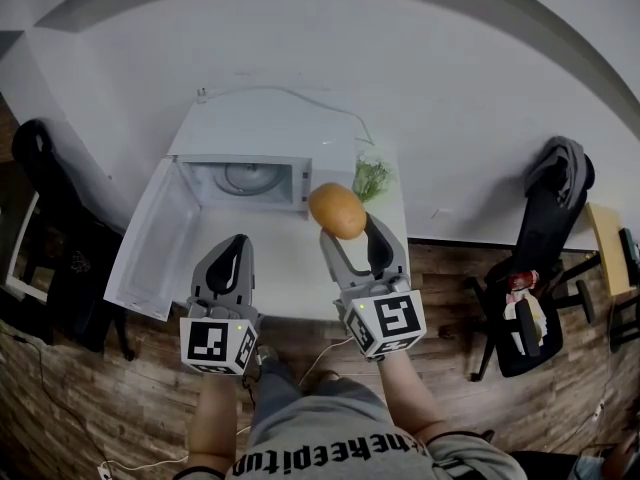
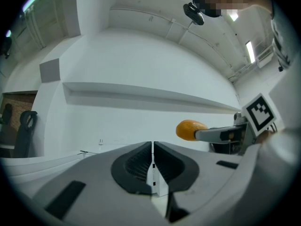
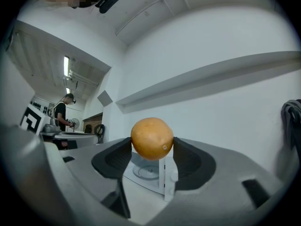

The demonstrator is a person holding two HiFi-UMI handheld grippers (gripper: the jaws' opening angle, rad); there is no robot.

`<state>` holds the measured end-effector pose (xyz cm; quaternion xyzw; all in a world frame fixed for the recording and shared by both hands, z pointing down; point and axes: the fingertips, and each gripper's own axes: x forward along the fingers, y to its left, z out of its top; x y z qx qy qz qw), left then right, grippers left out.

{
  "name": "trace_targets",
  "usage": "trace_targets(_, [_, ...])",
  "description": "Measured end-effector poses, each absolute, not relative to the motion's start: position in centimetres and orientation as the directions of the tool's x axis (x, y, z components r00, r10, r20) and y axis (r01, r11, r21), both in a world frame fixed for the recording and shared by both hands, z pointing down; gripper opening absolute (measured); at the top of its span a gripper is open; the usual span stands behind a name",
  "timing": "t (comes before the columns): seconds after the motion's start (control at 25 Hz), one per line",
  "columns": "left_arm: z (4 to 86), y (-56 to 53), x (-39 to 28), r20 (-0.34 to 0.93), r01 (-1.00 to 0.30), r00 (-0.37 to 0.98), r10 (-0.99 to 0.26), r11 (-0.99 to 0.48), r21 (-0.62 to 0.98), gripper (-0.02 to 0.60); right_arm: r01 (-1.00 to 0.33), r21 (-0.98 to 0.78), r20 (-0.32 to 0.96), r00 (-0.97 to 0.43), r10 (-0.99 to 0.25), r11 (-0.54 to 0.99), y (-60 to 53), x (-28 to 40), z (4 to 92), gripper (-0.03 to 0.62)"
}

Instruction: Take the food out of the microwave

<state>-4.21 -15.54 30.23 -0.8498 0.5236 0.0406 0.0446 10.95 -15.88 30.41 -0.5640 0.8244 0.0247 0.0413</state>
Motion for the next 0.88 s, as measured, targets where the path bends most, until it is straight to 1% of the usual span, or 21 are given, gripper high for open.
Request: trace_targets(0.88, [30.6,-15.2,-3.5,-0.122,-0.890,0.455,-0.882,-0.454,-0.041,0.014,-0.943,-0.010,-0.120,-0.328,-0.937,0.332,-15.1,12.5,29.8,0.276])
